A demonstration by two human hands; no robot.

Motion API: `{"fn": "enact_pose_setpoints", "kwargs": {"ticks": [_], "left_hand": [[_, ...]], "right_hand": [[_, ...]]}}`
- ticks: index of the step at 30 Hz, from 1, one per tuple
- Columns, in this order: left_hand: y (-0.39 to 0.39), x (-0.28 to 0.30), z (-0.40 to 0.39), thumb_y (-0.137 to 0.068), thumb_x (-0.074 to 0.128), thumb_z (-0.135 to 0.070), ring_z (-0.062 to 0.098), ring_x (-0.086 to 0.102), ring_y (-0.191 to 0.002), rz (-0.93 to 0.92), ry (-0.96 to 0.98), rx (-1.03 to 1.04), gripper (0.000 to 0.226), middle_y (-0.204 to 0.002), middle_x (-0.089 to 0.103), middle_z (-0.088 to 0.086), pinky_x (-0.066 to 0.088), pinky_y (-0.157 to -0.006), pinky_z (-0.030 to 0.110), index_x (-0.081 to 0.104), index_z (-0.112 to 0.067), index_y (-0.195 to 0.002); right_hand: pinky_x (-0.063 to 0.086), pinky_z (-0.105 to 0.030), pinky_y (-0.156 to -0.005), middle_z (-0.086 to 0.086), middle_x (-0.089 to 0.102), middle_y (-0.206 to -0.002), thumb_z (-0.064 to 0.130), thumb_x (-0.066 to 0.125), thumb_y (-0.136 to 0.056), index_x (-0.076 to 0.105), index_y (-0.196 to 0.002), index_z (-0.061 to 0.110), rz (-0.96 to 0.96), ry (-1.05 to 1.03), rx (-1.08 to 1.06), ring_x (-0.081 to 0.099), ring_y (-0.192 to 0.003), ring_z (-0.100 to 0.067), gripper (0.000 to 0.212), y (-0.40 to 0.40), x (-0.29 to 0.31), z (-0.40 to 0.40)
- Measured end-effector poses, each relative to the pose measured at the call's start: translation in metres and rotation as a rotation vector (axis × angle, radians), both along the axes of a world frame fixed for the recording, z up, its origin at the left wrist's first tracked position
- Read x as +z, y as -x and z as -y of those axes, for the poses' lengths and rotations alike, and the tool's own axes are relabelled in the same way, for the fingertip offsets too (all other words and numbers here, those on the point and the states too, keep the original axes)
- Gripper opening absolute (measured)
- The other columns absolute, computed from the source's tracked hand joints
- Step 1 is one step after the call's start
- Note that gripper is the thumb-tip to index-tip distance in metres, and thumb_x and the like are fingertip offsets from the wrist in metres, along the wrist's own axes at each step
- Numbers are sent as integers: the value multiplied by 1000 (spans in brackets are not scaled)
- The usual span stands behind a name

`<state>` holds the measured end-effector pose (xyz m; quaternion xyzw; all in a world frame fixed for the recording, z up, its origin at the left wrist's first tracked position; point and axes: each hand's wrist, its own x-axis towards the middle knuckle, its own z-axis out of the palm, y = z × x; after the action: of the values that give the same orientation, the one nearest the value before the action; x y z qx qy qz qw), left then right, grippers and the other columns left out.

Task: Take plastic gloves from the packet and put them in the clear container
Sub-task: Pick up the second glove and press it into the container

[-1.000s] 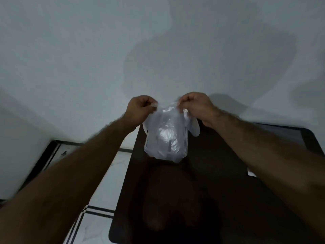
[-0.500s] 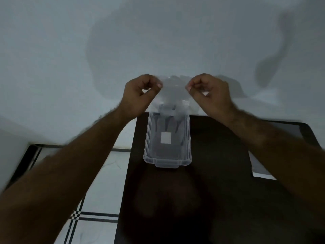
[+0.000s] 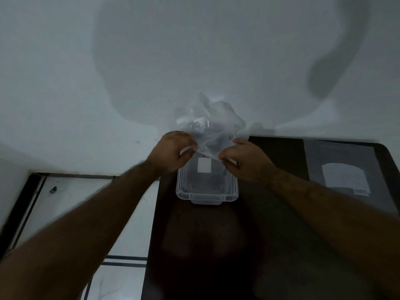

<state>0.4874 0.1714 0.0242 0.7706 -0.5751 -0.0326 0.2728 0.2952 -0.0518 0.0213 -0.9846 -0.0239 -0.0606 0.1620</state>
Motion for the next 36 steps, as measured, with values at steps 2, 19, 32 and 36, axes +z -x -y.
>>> {"fn": "enact_pose_setpoints", "kwargs": {"ticks": [2, 19, 32, 36], "left_hand": [[-5, -12, -1, -89, 73, -21, 28, 74, -98, 62, -51, -60, 17, -100, 80, 6, 52, -93, 39, 82, -12, -101], [-2, -41, 6, -98, 66, -40, 21, 58, -128, 327, -574, -189, 23, -117, 77, -10, 22, -106, 48, 81, -32, -113], [21, -32, 21, -101, 60, -42, 22, 59, -116, 450, -873, -222, 21, -95, 66, -4, 19, -119, 63, 77, -30, -107], [29, -35, 20, -100, 56, -56, 22, 60, -116, 425, -958, -239, 35, -97, 67, -6, 15, -122, 65, 77, -29, -103]], "right_hand": [[40, -46, -121, 2, 79, -97, 25, 66, -98, 75, -101, 21, -102, 36, 21, 74, -89, -17, 10, -6, -5, -3], [15, -52, -131, -2, 75, -110, 34, 52, -107, 66, -121, 23, -578, 332, 238, 70, -111, -20, 23, -21, -29, -45], [32, -57, -123, -3, 71, -111, 50, 48, -106, 64, -127, 24, -608, 389, 132, 67, -107, -22, 37, -47, -46, -32], [22, -59, -127, -8, 64, -137, 54, 53, -102, 52, -147, 25, -686, 464, 122, 59, -130, -30, 54, -52, -48, -36]]}}
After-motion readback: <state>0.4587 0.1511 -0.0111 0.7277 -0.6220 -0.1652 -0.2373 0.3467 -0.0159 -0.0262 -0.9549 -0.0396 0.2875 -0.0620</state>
